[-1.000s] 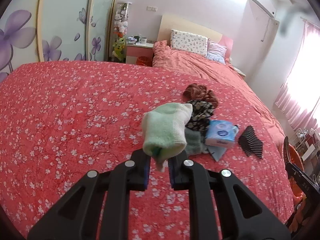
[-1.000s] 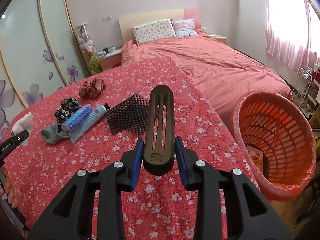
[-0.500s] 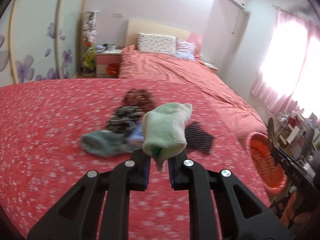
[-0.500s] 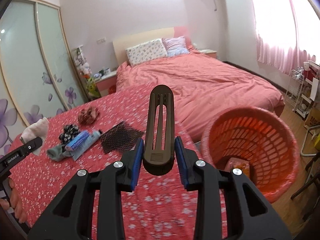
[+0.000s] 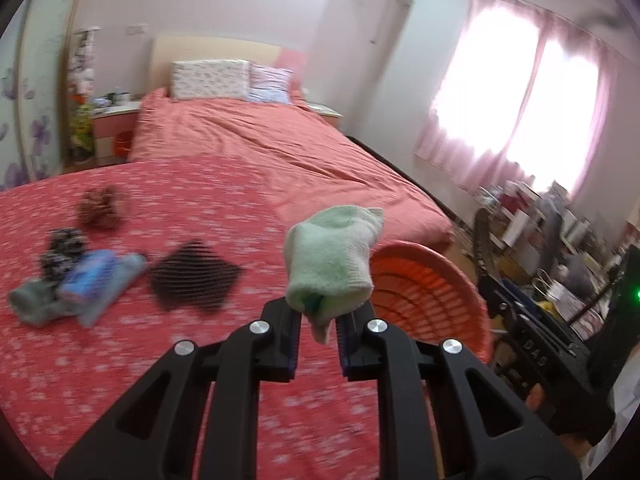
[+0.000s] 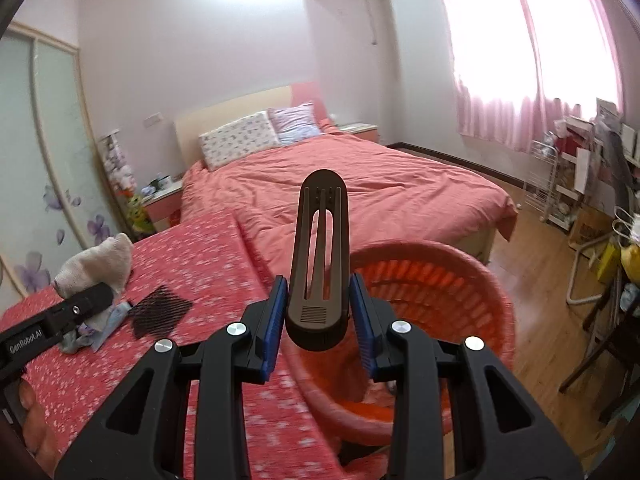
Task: Collect trash
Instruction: 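Carry sock and comb over the orange basket and open both tools, then grasp the grey-green sock on the bed with the left tool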
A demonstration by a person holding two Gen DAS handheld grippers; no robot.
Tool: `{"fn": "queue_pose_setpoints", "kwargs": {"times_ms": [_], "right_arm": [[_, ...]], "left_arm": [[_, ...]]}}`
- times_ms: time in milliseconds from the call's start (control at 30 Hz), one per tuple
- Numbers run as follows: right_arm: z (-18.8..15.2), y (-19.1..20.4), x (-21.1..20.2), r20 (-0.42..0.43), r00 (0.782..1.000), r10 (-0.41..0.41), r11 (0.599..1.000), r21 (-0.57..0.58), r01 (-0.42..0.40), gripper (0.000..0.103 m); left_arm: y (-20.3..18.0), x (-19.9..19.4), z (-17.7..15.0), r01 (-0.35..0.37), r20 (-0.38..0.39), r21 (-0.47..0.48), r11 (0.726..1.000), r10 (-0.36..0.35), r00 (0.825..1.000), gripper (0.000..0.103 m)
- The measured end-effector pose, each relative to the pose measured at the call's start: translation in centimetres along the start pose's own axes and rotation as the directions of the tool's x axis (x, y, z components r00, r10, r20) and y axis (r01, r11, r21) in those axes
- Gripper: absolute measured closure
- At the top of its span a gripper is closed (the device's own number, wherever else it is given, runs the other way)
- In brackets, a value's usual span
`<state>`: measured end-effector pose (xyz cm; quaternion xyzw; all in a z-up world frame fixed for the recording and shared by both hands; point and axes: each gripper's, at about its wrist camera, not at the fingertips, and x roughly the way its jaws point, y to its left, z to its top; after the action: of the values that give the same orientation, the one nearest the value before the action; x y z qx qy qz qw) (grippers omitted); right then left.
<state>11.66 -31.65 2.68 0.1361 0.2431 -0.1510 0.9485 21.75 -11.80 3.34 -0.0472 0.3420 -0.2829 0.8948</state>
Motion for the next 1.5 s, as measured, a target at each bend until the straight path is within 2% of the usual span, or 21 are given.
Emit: {"fn": "queue_pose_setpoints", "kwargs": {"times_ms": [333,500,633,733,867,1100,1333,1500], "right_arm": [[0.1,-6.5,2.7,-0.032,0.999,-0.038,0.992,0.12,0.041,0.07],[0.1,-8.1,3.8,-0.039,0.999,-0.037,0.988,0.152,0.042,0.07],[-0.3,-9.3,5.0,-0.063,0.998,-0.014,0.979,0.201,0.027,0.07],[-0.7,-9.9,5.4,-0.081,0.997,0.009,0.974,0.226,0.01,0.062],[-1.0,-10.0,5.2,-0.092,0.996,-0.018,0.973,0.228,0.038,0.059],[-0.6,-8.9,3.9,-0.084,0.995,-0.062,0.983,0.167,0.075,0.059],[-0.4,-6.6,3.4,-0.086,0.995,-0.05,0.993,0.106,0.059,0.057],[-0.8,-3.9,3.2,-0.101,0.995,-0.015,0.998,0.056,0.021,0.056]], "left_arm": [[-8.2,7.4,-0.6,0.145,-0.097,0.091,0.985,-0.136,0.986,0.087],[-10.6,11.5,-1.1,0.163,-0.151,0.118,0.98,-0.144,0.978,0.086],[-11.0,14.2,-1.9,0.139,-0.194,0.126,0.982,-0.113,0.974,0.066],[-10.3,15.4,-2.3,0.124,-0.217,0.117,0.985,-0.097,0.971,0.053],[-8.6,15.2,-2.4,0.077,-0.214,0.113,0.991,-0.052,0.975,0.047],[-4.8,12.4,-2.6,-0.063,-0.176,0.128,0.99,0.085,0.981,0.035],[0.4,9.0,-3.0,-0.189,-0.148,0.106,0.976,0.203,0.968,0.027],[4.6,6.2,-3.3,-0.28,-0.13,0.067,0.958,0.287,0.949,0.024]]}}
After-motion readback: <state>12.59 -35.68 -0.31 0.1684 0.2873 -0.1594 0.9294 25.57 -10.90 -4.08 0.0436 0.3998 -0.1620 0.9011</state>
